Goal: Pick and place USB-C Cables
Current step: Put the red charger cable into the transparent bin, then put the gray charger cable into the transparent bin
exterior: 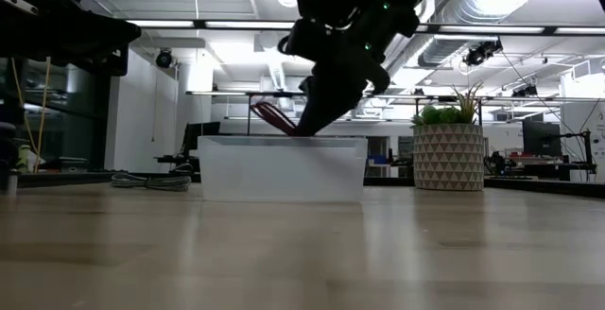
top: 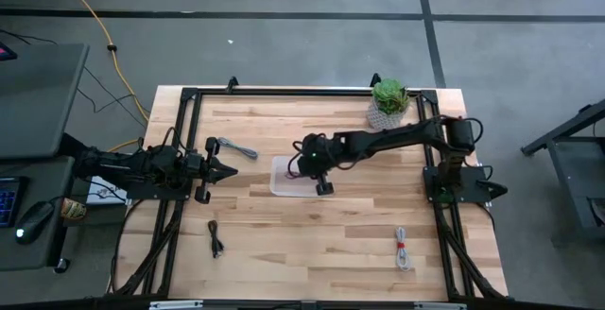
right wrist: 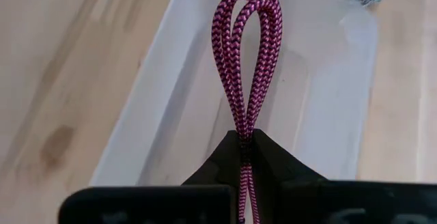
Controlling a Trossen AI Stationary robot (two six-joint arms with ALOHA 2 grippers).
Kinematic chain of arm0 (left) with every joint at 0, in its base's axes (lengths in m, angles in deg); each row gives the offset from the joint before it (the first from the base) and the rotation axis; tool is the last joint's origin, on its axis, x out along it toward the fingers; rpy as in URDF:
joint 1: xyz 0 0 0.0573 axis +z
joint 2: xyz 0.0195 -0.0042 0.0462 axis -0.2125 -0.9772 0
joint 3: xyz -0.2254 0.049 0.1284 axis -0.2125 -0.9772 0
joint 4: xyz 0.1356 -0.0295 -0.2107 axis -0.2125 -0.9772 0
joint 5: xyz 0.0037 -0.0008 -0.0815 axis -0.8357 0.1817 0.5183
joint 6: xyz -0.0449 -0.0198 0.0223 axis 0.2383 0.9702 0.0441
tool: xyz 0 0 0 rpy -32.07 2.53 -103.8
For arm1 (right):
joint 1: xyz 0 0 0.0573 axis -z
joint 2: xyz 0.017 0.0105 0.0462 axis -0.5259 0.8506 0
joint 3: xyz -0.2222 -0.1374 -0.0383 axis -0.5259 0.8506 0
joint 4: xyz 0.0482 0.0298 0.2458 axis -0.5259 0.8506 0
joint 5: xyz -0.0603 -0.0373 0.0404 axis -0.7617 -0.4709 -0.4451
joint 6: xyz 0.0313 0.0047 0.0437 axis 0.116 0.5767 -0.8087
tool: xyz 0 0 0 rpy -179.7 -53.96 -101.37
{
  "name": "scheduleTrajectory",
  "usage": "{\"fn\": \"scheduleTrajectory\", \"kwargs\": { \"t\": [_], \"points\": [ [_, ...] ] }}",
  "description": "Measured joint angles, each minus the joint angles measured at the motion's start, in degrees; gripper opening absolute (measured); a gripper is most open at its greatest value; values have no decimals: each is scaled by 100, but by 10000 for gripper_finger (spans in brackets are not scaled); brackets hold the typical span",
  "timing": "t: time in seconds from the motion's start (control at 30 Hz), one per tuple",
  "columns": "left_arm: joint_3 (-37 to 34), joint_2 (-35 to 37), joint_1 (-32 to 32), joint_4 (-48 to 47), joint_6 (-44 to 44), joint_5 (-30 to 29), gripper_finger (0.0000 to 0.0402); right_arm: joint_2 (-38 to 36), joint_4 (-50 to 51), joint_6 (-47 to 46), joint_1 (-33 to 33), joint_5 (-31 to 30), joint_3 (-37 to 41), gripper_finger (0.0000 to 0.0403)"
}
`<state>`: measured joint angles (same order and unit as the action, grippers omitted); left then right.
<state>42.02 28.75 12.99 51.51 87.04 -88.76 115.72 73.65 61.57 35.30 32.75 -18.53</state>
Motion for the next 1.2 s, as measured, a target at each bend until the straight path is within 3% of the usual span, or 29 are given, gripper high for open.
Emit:
{"fn": "scheduleTrajectory", "kwargs": {
  "t": [0.53,0.97,1.2],
  "points": [
    [-2,0,-2,0,1,0,0,452,-162,555,2,-46,0,9],
    [-1,0,-2,0,-1,-1,0,452,-195,489,0,-151,0,70],
    [0,2,0,0,-1,-2,0,439,-264,77,2,-379,-5,140]
  ]
}}
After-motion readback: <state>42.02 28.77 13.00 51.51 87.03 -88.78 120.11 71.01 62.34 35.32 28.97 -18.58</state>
